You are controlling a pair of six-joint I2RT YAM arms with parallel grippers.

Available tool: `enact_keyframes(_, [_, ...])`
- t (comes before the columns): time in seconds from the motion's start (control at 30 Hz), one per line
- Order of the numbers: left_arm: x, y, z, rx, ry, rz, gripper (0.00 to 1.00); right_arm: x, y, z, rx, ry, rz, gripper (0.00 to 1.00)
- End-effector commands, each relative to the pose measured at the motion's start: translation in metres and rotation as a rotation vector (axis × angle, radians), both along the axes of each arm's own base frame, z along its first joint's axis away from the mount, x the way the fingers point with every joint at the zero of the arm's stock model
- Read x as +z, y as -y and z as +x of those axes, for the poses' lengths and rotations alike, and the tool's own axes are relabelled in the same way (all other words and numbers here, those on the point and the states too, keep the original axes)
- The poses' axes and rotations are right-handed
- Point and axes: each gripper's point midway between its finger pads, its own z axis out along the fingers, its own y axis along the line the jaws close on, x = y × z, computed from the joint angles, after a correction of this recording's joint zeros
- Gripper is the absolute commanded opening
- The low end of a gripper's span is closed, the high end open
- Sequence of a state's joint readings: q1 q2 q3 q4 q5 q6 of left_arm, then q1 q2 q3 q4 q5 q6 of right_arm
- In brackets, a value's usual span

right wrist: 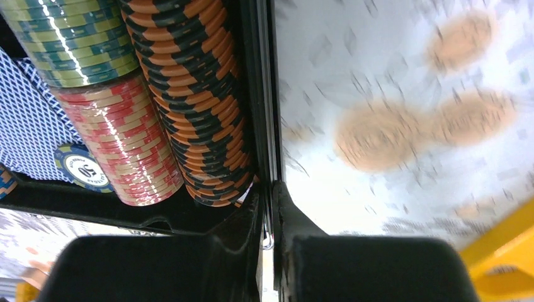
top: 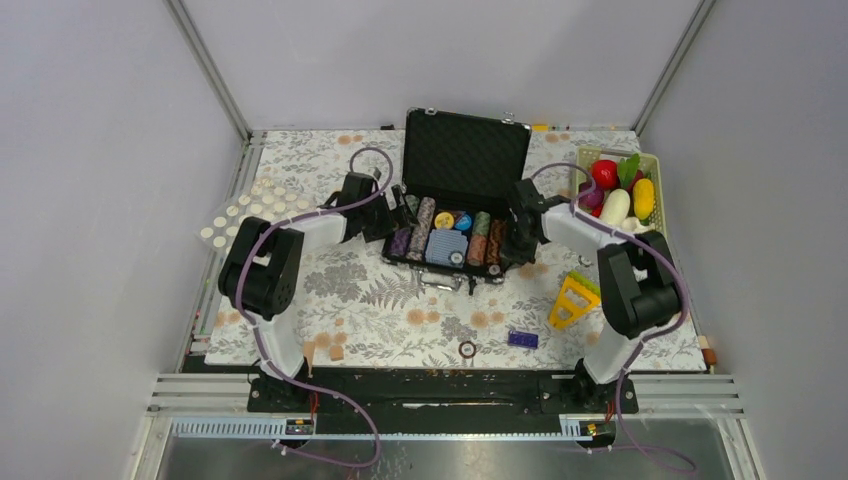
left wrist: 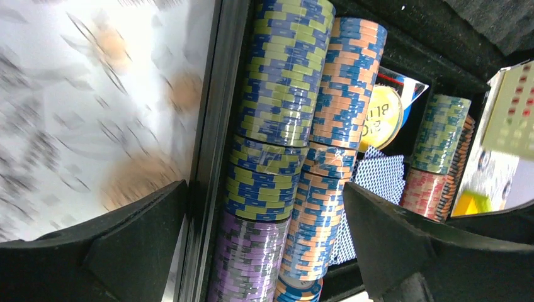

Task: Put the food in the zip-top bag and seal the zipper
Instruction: Move the distractor to the center of the board, then move the zipper food storage bag to the center of the board.

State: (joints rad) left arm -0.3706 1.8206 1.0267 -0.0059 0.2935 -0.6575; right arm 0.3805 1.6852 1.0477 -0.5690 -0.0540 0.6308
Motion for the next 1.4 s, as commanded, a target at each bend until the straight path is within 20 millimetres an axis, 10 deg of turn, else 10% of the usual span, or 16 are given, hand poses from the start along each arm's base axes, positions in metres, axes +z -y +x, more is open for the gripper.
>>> enact_keyframes(0.0, [0.016,0.009,0.034,-0.025,0.042,-0.097,0.94,0.052,-0.085,0.149,-0.007,0.467,0.259,0.0])
enact_keyframes(0.2, [0.021,-0.02,0.066,0.041,0.061,-0.076,0.95,0.054,-0.102,0.201,0.008,0.53,0.248,0.0])
enact_keyframes(0.4, [0.056,-0.032,0.068,0.058,0.119,-0.058,0.96,0.082,-0.103,0.201,0.046,0.599,0.271,0.16])
enact_keyframes(0.53, [0.094,-0.044,0.052,0.079,0.193,-0.028,0.99,0.116,-0.091,0.175,0.097,0.658,0.266,0.33])
enact_keyframes(0.77, [0.158,-0.083,-0.009,0.194,0.343,0.015,0.99,0.178,-0.034,0.105,0.072,0.829,0.19,0.99])
enact_keyframes(1.1, [0.155,-0.182,-0.099,0.613,0.312,0.228,0.99,0.161,0.074,-0.008,-0.18,0.992,0.011,1.0])
enact_keyframes(1.37, [0.122,-0.229,-0.101,0.807,0.175,0.415,0.99,0.143,0.08,-0.02,-0.16,0.956,-0.021,1.0])
